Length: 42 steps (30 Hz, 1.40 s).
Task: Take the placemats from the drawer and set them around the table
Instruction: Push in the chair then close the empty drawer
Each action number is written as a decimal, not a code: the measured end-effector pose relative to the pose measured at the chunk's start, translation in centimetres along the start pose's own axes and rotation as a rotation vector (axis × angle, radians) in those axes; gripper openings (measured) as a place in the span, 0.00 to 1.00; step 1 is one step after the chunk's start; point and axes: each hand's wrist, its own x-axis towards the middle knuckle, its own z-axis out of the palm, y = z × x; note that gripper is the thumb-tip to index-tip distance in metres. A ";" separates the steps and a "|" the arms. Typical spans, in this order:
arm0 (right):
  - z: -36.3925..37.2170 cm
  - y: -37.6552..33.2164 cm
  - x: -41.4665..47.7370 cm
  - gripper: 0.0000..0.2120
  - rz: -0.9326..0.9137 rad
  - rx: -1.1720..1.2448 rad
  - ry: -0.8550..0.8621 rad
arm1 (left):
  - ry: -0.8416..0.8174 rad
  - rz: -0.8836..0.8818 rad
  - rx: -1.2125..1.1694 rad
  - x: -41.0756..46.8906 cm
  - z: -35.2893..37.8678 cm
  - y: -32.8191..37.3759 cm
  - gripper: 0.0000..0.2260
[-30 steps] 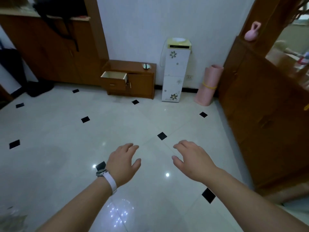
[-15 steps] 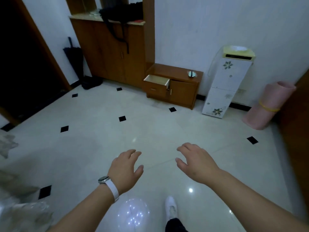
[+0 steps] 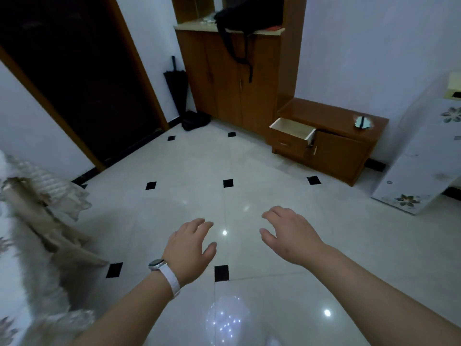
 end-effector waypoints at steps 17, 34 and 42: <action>2.3 -1.6 19.5 0.22 -0.117 -0.053 -0.110 | -0.022 -0.153 -0.047 12.5 1.7 -10.2 0.25; -1.4 -1.1 39.5 0.23 0.172 -0.148 -0.037 | -0.057 0.094 -0.165 38.5 1.3 -21.2 0.30; -2.0 4.0 45.2 0.23 0.265 -0.128 -0.006 | -0.075 0.198 -0.152 47.9 2.6 -20.4 0.25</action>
